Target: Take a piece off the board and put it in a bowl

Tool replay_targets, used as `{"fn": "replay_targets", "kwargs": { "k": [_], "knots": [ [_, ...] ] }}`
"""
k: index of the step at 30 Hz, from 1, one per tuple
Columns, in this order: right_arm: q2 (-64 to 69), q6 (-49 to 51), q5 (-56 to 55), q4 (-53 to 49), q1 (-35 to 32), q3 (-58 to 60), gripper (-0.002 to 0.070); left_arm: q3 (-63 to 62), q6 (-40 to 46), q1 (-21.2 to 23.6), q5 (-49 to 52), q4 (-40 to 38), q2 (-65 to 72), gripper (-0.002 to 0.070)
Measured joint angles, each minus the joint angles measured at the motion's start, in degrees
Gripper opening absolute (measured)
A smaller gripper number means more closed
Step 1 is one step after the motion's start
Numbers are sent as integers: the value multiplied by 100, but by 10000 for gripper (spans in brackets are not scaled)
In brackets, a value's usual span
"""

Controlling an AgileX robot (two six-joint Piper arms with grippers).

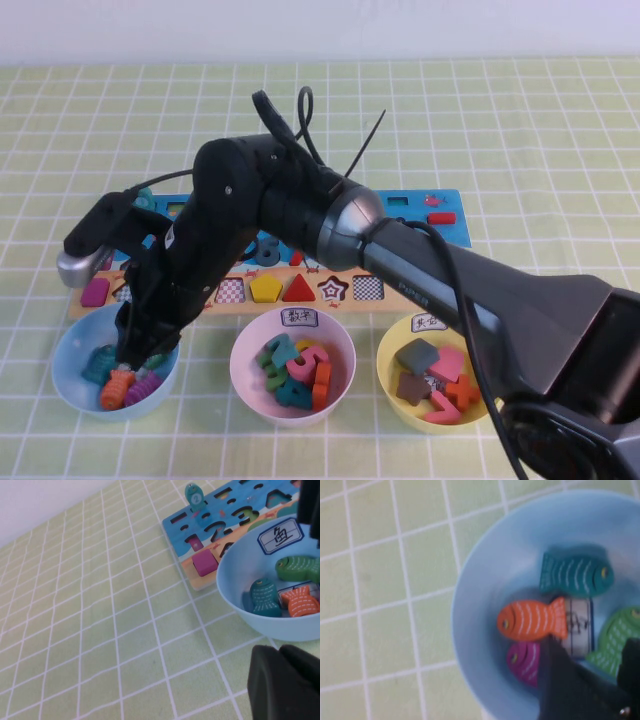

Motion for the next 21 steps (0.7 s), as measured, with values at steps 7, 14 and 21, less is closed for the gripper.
{"fn": "replay_targets", "kwargs": {
  "k": [7,14,21],
  "knots": [
    [161,-284,-280,115,0,23,221,0,0,0,0,0,0,-4],
    [211,-859,-399,744,-10,27,220,0,0,0,0,0,0,-4],
    [211,-1330,-388,1150,-22,27,378,0,0,0,0,0,0,-5]
  ]
}}
